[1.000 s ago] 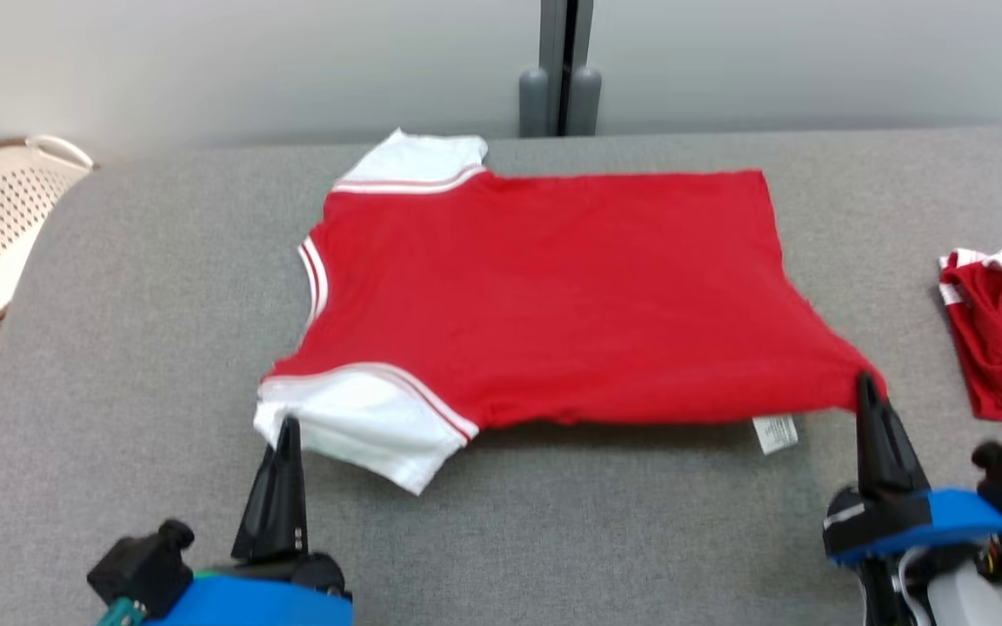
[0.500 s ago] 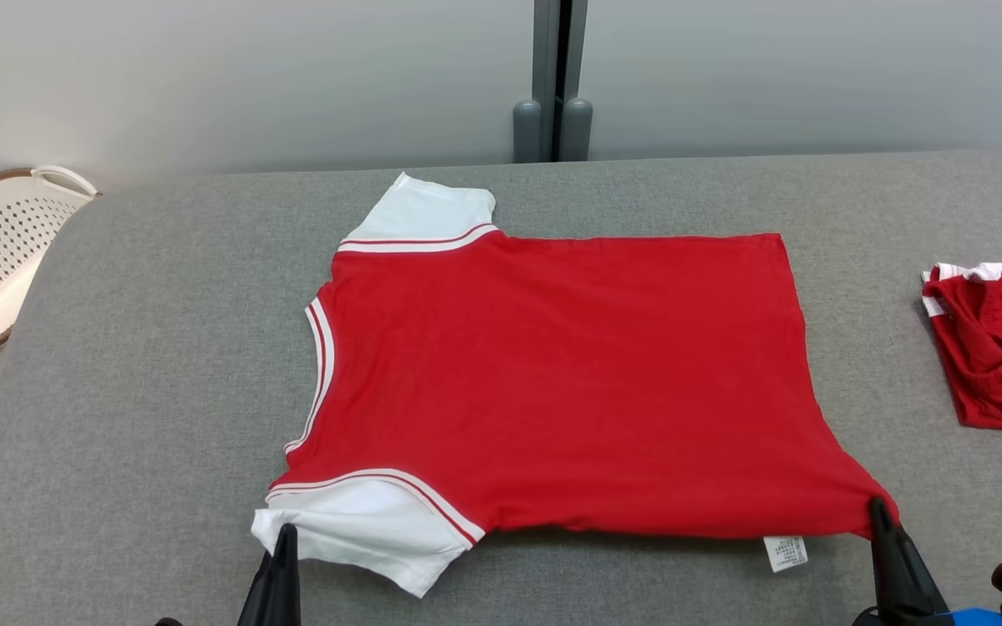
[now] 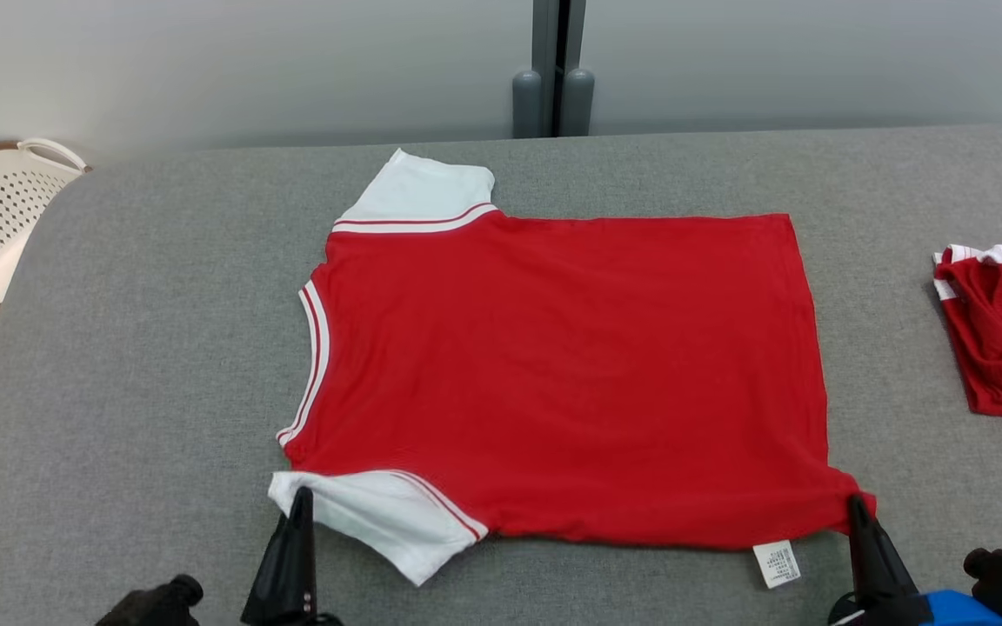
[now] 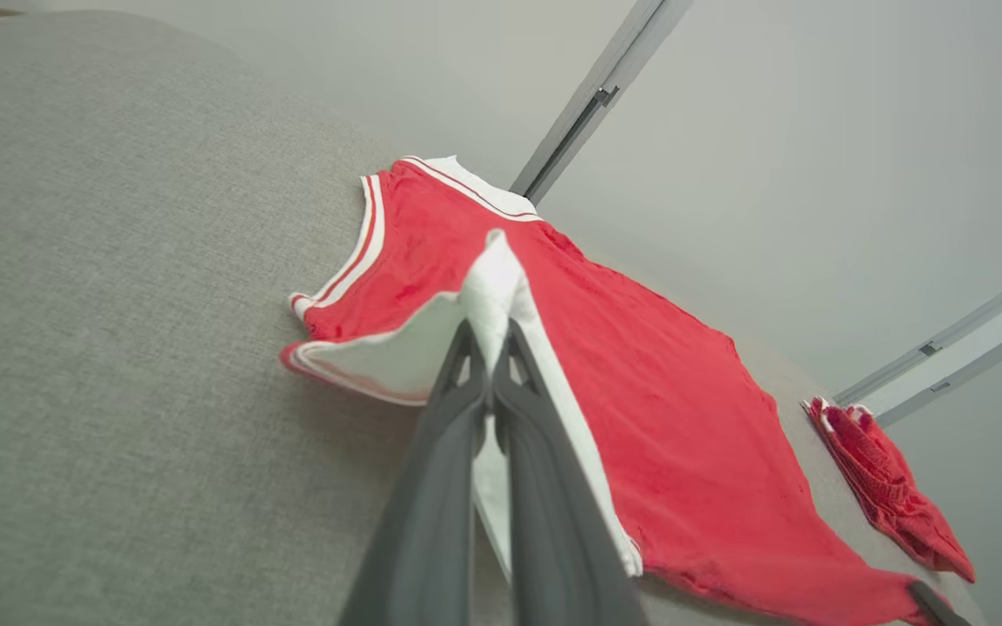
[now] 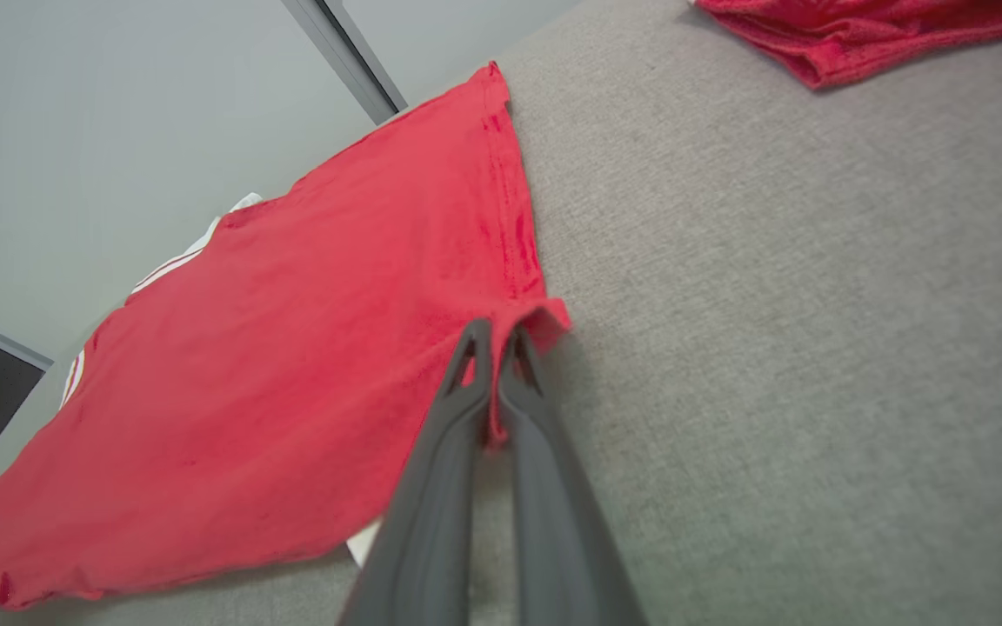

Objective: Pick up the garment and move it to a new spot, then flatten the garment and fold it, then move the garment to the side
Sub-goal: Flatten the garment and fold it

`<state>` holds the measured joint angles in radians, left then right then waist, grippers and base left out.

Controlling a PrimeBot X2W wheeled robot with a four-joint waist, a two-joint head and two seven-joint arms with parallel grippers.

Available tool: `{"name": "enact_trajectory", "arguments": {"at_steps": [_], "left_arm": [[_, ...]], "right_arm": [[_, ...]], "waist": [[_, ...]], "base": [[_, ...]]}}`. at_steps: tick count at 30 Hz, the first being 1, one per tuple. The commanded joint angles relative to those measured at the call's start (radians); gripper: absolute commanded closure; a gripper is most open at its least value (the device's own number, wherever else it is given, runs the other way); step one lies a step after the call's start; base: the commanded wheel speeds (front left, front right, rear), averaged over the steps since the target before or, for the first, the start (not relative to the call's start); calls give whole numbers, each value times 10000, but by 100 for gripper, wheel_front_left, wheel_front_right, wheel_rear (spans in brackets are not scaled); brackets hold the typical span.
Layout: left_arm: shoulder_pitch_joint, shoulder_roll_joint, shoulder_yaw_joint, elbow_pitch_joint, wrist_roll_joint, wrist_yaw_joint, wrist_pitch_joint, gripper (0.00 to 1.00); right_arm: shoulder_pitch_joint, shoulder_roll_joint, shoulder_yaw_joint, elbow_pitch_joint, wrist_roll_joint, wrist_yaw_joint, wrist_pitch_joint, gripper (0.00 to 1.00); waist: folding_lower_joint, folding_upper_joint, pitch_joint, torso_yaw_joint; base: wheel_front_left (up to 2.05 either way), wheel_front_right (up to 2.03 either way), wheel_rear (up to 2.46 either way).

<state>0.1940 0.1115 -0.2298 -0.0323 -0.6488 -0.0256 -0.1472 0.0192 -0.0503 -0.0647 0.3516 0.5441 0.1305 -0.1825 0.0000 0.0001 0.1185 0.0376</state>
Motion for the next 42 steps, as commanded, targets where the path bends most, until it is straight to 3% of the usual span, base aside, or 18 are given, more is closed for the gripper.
{"name": "enact_trajectory", "arguments": {"at_steps": [1,16,28,29,30,31,32,33,34,42], "left_arm": [[-314,-63,104,53,-109,31,-77,100],[-5015,-189,-160,3148,464,-477,-599,100],[-6921,-115,-81,5594,610,-703,-961,100],[-7024,-117,-44,5765,607,-663,-967,100],[-7134,-123,11,5892,612,-603,-1007,100],[-7242,-136,66,6023,613,-558,-1030,100],[-7326,-156,81,6127,627,-552,-1049,80],[-7396,-178,91,6241,643,-563,-1083,55],[-7467,-204,99,6325,639,-597,-1116,0],[-7365,-286,187,6219,703,-809,-1188,0]], "right_arm": [[-238,-6,19,67,129,5,-96,100],[-2910,-10,207,1130,203,5,-607,100],[-4254,-13,428,2065,234,5,-821,100],[-4343,-11,441,2132,207,5,-827,96],[-4425,-11,452,2202,192,5,-831,72],[-4492,-9,480,2285,117,5,-837,25],[-4582,-16,401,2296,25,5,-842,0],[-4651,-20,335,2292,-12,5,-845,0],[-4699,-16,291,2262,-40,5,-845,0],[-4271,-15,-475,1355,-499,5,-840,0]], "waist": [[0,-1,101,33],[0,-1,1529,-229],[0,-1,2034,-567],[0,-1,2052,-585],[0,-1,2072,-601],[0,-1,2083,-612],[0,-1,2093,-621],[0,-1,2099,-627],[0,-1,2100,-635],[0,-1,1928,-640]], "base": [[0,0,0],[0,0,0],[0,0,0],[0,0,0],[0,0,0],[0,0,0],[0,0,0],[0,0,0],[0,0,0],[0,0,0]]}}
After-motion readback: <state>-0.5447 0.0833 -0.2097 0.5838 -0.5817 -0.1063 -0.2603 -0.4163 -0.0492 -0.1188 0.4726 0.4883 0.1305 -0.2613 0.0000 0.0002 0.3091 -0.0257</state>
